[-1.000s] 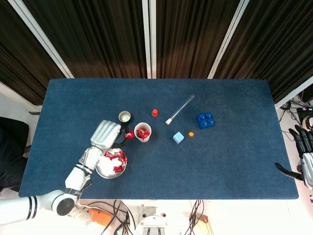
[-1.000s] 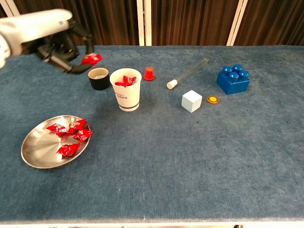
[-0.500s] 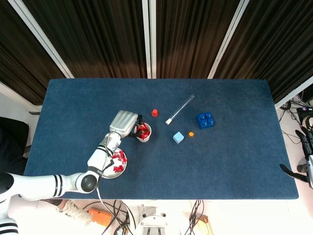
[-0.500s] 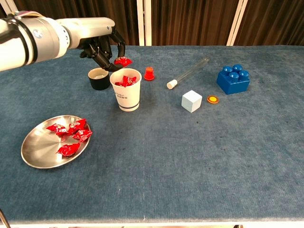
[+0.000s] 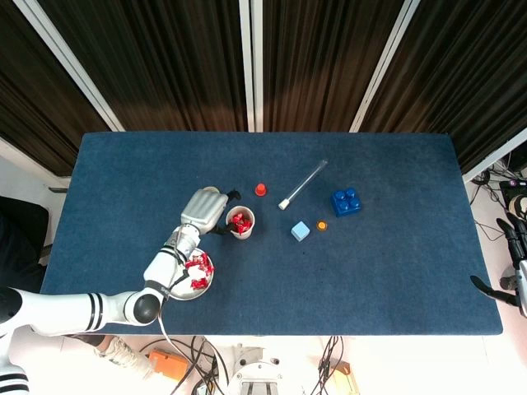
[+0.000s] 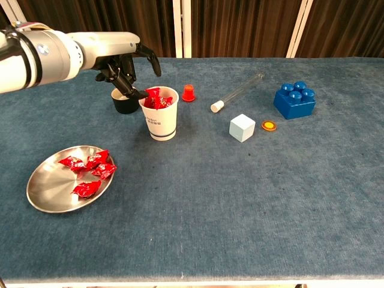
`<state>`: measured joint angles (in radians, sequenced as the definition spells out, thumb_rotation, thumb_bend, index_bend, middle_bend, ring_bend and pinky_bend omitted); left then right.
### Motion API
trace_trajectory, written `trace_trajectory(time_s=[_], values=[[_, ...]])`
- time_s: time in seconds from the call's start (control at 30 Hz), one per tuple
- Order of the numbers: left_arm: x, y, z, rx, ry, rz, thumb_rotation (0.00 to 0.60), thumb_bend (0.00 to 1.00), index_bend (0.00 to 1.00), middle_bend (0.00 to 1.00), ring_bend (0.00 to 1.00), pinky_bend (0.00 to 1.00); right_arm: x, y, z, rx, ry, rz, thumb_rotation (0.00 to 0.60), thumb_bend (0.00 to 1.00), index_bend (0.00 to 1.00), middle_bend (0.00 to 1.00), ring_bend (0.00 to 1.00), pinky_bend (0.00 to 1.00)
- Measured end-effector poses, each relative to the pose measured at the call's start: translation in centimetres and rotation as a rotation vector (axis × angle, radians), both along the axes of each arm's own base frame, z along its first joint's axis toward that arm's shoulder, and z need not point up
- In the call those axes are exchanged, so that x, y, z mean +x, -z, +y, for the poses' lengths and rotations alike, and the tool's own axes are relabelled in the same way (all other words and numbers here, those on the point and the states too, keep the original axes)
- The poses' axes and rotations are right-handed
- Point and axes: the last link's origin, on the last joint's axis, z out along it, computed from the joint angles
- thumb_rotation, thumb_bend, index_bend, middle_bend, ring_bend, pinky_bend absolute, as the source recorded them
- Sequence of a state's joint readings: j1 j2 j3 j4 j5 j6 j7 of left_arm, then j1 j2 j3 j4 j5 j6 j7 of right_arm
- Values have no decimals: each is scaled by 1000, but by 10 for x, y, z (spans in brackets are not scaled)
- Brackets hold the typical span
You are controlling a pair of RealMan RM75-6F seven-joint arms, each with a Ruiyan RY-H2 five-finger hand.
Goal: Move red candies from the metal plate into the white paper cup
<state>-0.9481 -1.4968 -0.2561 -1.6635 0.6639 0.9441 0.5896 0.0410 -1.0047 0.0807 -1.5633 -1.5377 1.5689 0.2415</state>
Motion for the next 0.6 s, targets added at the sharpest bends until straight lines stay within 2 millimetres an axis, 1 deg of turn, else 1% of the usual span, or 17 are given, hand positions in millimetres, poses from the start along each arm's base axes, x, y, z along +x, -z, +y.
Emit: trace_trajectory(time_s=[0.07, 0.17, 0.23, 0.3, 0.33, 0.37, 0.4, 0.47, 0.57, 0.6], values=[[-2, -6, -1, 20, 0, -19, 600, 207, 194, 863, 772, 829, 0, -1, 0, -2, -2, 0, 600, 277, 0, 28, 0, 0], [-11, -21, -4, 68, -10, -66, 600, 188, 194, 788, 690, 796, -1, -4, 0, -6, 5, 0, 600, 278, 0, 28, 0, 0], [-23, -33, -8, 99, -23, -101, 600, 161, 194, 744, 643, 777, -2, -4, 0, -6, 10, -1, 600, 278, 0, 28, 0, 0], [-38, -48, -14, 132, -34, -128, 600, 131, 194, 677, 571, 717, -2, -4, 0, -4, 9, -5, 600, 278, 0, 28, 0, 0], [-45, -54, -17, 149, -38, -134, 600, 127, 193, 663, 555, 697, -2, -4, -1, -3, 7, -7, 600, 278, 0, 28, 0, 0], [-53, -61, -20, 168, -42, -136, 600, 115, 194, 604, 495, 609, -2, -3, -1, -1, 5, -8, 600, 277, 0, 28, 0, 0], [-64, -70, -25, 197, -46, -132, 600, 111, 193, 567, 458, 554, -2, -3, -2, 1, 4, -10, 600, 277, 0, 28, 0, 0], [-81, -82, -33, 246, -55, -118, 600, 108, 193, 472, 361, 406, -3, -4, -3, 8, 4, -16, 600, 277, 0, 28, 0, 0], [-114, -101, -49, 339, -89, -74, 600, 108, 194, 339, 203, 176, -4, -6, -6, 19, 5, -22, 600, 277, 0, 28, 0, 0], [-128, -109, -57, 376, -104, -48, 600, 108, 194, 311, 171, 137, -5, -7, -7, 22, 6, -20, 600, 277, 0, 28, 0, 0]])
